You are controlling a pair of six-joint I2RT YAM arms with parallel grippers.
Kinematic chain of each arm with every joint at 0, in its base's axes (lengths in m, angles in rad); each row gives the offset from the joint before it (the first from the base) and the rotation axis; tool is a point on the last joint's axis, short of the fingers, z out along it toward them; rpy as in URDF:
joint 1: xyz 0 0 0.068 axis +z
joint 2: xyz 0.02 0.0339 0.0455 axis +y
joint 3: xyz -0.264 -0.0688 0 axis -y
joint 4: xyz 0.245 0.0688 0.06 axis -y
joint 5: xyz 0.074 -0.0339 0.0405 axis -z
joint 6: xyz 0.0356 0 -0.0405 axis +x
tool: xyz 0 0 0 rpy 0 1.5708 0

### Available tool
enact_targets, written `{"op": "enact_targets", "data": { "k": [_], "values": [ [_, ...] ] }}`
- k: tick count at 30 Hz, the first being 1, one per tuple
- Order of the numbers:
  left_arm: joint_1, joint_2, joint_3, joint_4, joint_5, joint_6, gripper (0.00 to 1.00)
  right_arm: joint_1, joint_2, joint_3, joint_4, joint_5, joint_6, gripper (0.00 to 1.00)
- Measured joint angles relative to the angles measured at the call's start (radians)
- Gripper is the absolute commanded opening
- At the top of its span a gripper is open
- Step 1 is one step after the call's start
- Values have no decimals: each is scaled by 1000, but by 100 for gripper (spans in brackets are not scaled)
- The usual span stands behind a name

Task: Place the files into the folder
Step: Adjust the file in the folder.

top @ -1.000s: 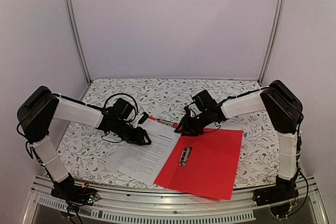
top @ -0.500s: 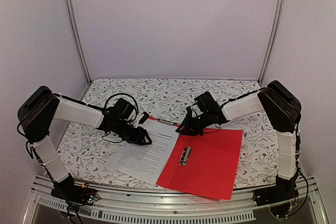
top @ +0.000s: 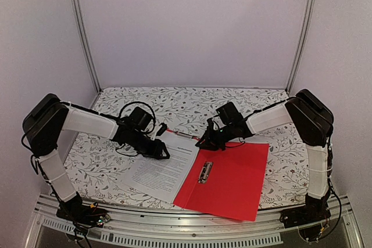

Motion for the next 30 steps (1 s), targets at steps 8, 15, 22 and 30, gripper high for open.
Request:
{"op": "enact_targets", "data": {
  "k": [8,15,22,30],
  "values": [
    [-6,5,12,-13,-10,0,44,0,-10,0,-12,30,-27,21],
    [-13,9,18,-15,-19,0,44,0,-29,6,-58,68,-69,26],
    [-18,14,27,-21,-24,0,45,0,-53,8,-114,105,-111,29],
    [-22,23,44,-35,-29,1,46,0,-74,10,-172,134,-167,32]
  ]
}}
